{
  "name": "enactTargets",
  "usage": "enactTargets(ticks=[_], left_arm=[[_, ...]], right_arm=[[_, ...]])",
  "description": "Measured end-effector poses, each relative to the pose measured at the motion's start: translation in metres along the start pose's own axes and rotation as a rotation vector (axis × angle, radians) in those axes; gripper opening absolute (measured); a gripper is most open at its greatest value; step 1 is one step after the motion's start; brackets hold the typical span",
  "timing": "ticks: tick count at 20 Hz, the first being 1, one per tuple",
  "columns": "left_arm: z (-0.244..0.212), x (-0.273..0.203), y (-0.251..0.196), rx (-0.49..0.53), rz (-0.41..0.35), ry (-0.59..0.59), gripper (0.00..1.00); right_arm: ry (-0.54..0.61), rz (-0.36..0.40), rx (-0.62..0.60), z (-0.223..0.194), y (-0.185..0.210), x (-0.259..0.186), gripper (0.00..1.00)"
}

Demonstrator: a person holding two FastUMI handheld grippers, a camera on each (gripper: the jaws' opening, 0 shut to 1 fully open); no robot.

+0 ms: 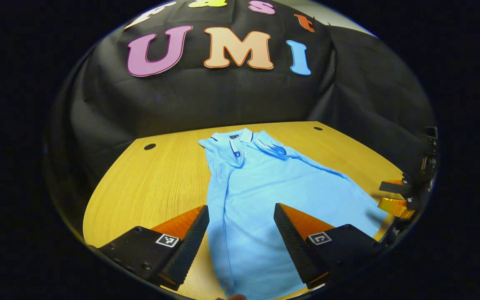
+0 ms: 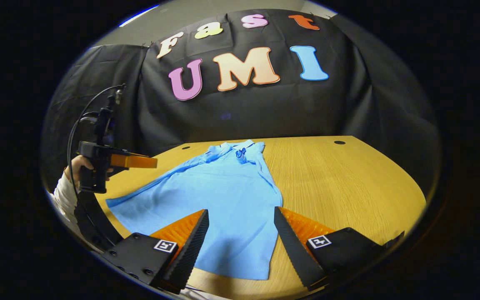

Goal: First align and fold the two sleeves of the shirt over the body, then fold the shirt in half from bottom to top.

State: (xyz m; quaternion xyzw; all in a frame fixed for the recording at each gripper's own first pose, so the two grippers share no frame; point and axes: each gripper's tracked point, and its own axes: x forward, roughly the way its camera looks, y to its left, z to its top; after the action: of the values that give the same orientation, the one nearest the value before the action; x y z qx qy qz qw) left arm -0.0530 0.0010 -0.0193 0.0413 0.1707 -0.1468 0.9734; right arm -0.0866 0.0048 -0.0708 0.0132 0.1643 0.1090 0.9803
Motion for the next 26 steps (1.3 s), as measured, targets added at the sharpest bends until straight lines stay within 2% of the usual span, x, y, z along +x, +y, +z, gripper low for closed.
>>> enactTargets(ticks=[5,8,13,14,15,16,17,18,23,26], left_arm=[[-0.047,-0.049,-0.019,0.004,0.006,0.029,0.96],[-0.074,-0.068,-0.033,-0.017,0.003,0.043,0.96],[-0.101,-0.073,-0.043,-0.051,0.005,0.076,0.96],[-0.104,-0.073,-0.042,-0.049,0.010,0.080,0.96],[-0.105,-0.072,-0.042,-0.046,0.016,0.081,0.96],[-0.107,-0.071,-0.042,-0.047,0.019,0.084,0.91],[-0.108,-0.071,-0.043,-0.051,0.019,0.088,0.91],[-0.111,-0.070,-0.043,-0.056,0.020,0.094,0.96],[-0.116,-0.067,-0.037,-0.068,0.055,0.104,0.96],[-0.118,-0.065,-0.040,-0.037,0.046,0.108,0.92]], right_arm=[[0.061,-0.014,-0.052,-0.032,0.003,-0.025,0.98],[0.084,-0.037,-0.096,-0.036,0.002,-0.028,0.98],[0.141,-0.044,-0.177,-0.050,0.003,-0.032,0.98],[0.148,-0.046,-0.186,-0.051,0.001,-0.032,0.96],[0.157,-0.044,-0.188,-0.055,0.001,-0.031,0.99],[0.160,-0.039,-0.178,-0.056,0.001,-0.031,0.99],[0.162,-0.038,-0.163,-0.056,0.001,-0.032,0.96],[0.164,-0.034,-0.153,-0.056,0.001,-0.031,0.98],[0.170,-0.010,-0.082,-0.060,0.003,-0.026,0.98],[0.167,0.015,-0.104,-0.061,0.012,-0.026,0.97]])
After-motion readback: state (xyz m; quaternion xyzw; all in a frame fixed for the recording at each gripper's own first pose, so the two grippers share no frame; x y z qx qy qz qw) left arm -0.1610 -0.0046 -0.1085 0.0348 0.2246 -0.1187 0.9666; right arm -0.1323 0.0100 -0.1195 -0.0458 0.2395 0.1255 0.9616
